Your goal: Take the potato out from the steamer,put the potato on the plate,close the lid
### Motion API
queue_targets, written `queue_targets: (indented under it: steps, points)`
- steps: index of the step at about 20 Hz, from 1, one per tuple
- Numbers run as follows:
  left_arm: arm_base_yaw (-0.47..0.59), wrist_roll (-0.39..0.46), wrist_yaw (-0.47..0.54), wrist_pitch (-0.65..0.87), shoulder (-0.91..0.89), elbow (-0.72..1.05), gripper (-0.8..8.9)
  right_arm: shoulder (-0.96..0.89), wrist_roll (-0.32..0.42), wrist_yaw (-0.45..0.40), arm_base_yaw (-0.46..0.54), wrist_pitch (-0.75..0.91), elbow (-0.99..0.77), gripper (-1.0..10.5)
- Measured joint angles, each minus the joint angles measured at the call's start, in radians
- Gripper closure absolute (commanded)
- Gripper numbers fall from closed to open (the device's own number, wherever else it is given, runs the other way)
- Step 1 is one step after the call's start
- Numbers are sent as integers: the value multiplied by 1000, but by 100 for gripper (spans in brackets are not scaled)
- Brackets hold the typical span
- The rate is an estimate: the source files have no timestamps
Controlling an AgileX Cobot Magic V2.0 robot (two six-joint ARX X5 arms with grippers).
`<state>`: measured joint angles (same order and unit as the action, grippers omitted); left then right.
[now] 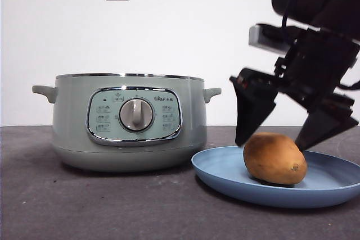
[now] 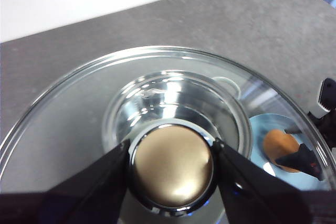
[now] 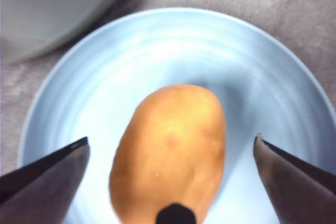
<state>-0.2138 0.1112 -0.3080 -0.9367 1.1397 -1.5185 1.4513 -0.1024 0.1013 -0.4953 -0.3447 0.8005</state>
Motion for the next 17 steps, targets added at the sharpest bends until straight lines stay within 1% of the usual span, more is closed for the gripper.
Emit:
queue_targets:
  steps: [7,10,12,14,17]
  points:
    - [-113,6,2,157,191,0,822,-291,-6,0,0,-130,86,407]
    - [-146,31,13,213,286,0,822,-436,-6,-4,-1,-137,111,410]
    - [-161,45,56,222,341,0,822,-521,-6,-26,-1,-157,132,410]
    - [-166,58,63,233,391,0,822,-582,-6,-53,0,-185,159,410]
    - [-169,72,64,288,437,0,822,-644,-6,-53,-1,-202,172,410]
